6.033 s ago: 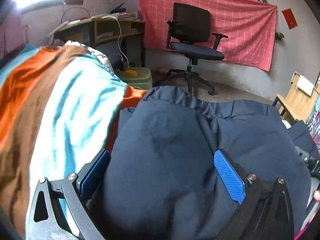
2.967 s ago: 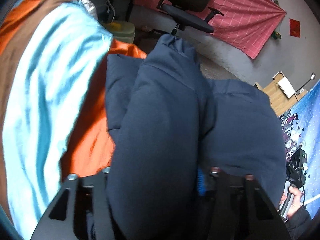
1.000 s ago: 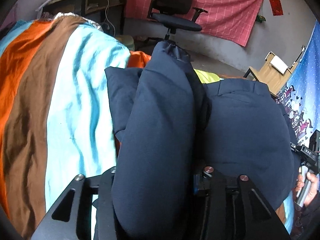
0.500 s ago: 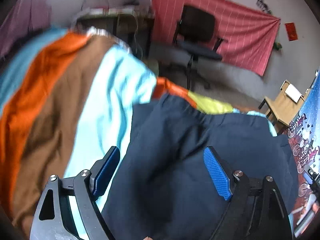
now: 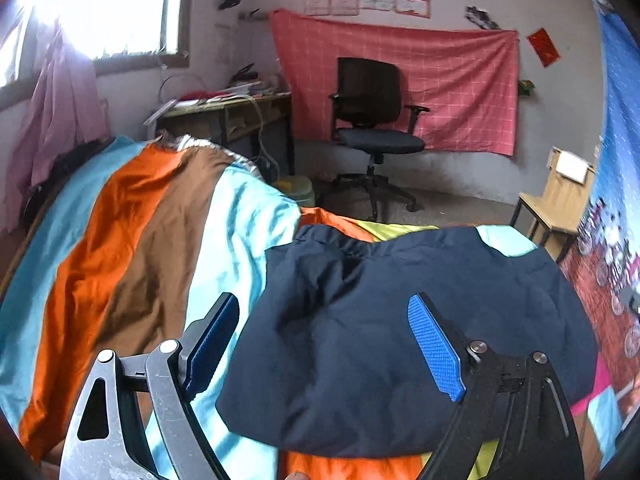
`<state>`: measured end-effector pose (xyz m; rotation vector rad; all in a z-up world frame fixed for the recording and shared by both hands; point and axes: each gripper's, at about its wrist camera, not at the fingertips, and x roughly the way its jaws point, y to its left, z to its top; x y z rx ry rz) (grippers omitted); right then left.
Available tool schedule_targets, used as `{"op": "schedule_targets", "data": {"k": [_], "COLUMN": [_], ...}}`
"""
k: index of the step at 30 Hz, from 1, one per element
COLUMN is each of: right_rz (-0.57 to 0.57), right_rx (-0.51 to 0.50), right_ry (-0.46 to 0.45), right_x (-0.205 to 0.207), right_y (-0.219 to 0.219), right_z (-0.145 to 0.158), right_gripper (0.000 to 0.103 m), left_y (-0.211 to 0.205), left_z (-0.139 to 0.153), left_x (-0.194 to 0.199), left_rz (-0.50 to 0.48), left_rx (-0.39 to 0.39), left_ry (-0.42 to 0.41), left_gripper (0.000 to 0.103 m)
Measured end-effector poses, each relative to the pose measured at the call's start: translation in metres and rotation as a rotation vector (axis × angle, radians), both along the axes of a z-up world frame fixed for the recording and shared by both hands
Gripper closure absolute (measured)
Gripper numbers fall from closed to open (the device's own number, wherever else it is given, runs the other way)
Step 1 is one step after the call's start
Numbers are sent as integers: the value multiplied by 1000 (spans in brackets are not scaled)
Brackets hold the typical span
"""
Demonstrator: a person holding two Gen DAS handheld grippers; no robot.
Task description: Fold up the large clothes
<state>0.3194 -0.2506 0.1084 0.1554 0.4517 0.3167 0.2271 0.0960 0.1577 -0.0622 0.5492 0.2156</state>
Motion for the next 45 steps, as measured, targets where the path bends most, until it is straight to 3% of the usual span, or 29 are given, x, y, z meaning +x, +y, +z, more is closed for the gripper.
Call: {"op": "schedule_targets", "data": {"k": [10, 14, 18, 22, 30, 35, 39, 45], "right_rz": [62, 44, 39, 46, 98, 139, 135, 117], "right_rx": [-23, -69, -142, -149, -136, -105, -110, -119], "right_ry": [-70, -95, -136, -139, -71, -55, -54, 12], "right_x": [-65, -94, -121, -135, -148, -154, -154, -147], "right_y": [33, 45, 56, 59, 62, 62, 63, 61], "right_z": [0, -12, -26, -38, -67, -74, -77, -91], "right_gripper": [0, 0, 0, 0, 0, 0, 0, 0], "left_y": [-17, -21, -26, -28, -45, -48, -51, -50], "left_z": [-5, -20, -39, -53, -93, -105, -105, -109], "left_x": [-39, -65, -79, -93, -103, -105, -106, -106], "left_rz": [-23, -12, -9, 1, -59, -80, -78, -73], "left_rx": [13, 38, 73, 64, 61, 39, 75, 80], "left_ry": [-57, -106, -52, -49, 76, 93, 75, 85], "left_gripper": [20, 20, 20, 20, 20, 20, 20, 20]}}
